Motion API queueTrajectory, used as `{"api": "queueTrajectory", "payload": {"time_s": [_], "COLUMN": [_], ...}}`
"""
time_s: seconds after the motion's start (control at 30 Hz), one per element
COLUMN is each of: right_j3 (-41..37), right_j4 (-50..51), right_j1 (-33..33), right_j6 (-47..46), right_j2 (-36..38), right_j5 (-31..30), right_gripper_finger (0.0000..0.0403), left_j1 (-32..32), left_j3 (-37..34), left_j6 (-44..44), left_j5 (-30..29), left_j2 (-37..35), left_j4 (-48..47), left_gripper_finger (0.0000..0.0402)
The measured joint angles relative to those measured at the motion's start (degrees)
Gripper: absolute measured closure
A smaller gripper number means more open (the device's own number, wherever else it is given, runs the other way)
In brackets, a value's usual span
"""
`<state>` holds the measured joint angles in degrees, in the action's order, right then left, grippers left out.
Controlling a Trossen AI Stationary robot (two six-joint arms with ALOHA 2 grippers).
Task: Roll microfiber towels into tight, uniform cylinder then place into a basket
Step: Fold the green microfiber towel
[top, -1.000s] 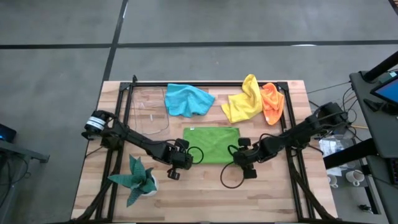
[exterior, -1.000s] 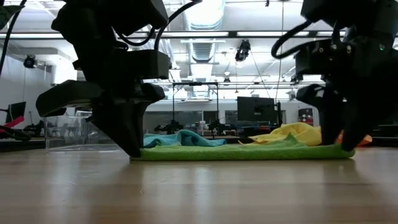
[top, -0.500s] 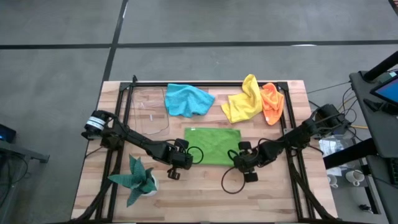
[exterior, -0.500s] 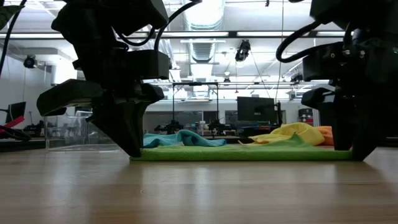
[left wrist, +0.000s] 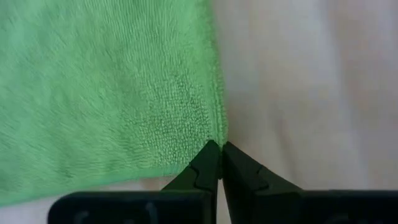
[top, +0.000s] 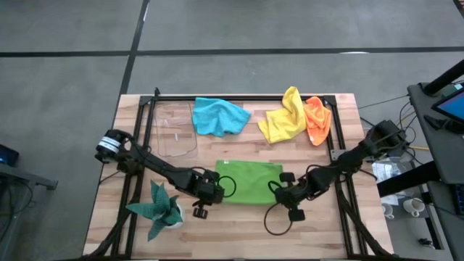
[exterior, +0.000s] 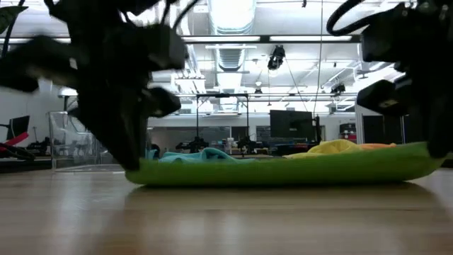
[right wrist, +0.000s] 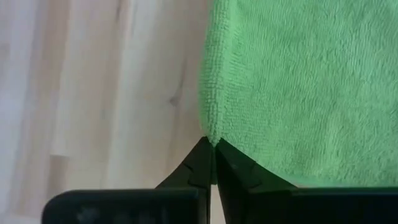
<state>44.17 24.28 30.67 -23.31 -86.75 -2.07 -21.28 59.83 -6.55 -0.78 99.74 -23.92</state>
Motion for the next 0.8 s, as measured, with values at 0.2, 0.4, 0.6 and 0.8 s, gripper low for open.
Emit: {"api": "queueTrajectory", "payload": {"time_s": [0.2,0.4,0.6,0.8], "right_j3": [1.4,2.5,1.9,1.4], "right_j4": [2.0,8.4,10.5,10.3], "right_j1": [0.8,-1.1,-4.3,-7.4], "right_j6": [-0.8,-0.7,-0.7,-0.2], "right_j2": [1.4,2.4,2.9,3.0], "right_j5": [-0.9,-7.4,-11.7,-15.0], "right_gripper_finger": [0.0394,0.0394,0.0394,0.0394], "left_j1": [0.2,1.8,4.2,5.7], "left_j3": [0.2,-0.5,-1.9,-2.2], "left_j6": [-0.3,-0.2,-0.2,-0.7], "left_j5": [-0.3,-5.0,-10.3,-15.9], "left_j2": [-4.7,-7.3,-6.6,-5.0], "left_j4": [0.0,-0.1,-0.3,-0.1], "left_gripper_finger": [0.0402,0.0402,0.0402,0.0402]}}
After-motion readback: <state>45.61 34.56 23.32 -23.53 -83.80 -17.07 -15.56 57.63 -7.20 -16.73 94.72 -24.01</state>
